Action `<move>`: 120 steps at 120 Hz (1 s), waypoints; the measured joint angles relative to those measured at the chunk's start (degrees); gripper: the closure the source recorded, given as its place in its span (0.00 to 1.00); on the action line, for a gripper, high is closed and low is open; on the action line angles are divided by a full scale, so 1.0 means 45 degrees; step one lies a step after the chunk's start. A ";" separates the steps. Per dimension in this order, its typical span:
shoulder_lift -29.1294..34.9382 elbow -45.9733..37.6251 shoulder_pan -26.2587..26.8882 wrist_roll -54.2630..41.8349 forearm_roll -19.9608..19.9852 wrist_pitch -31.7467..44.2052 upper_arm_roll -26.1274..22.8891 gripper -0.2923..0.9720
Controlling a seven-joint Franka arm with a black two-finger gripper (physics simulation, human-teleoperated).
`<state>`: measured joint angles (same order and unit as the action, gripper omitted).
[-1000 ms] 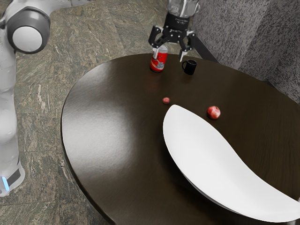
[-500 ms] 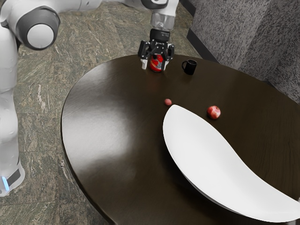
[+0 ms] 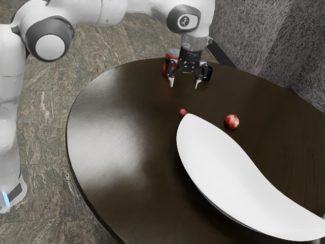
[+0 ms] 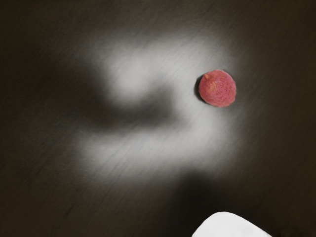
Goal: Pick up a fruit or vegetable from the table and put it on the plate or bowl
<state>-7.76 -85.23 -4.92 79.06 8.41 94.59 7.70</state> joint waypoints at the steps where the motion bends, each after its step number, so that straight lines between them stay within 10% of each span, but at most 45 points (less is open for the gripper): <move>1: -0.0079 0.0011 0.0118 -0.0305 -0.0094 0.0040 0.0000 0.23; 51: 0.0176 -0.1590 0.0612 -1.4760 -0.0802 0.2017 -0.0080 0.23; 120: -0.0973 -0.2246 0.0525 -2.5983 -0.0905 0.3348 -0.0068 0.23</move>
<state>-12.14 -95.34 -2.56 -37.86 4.34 109.66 7.39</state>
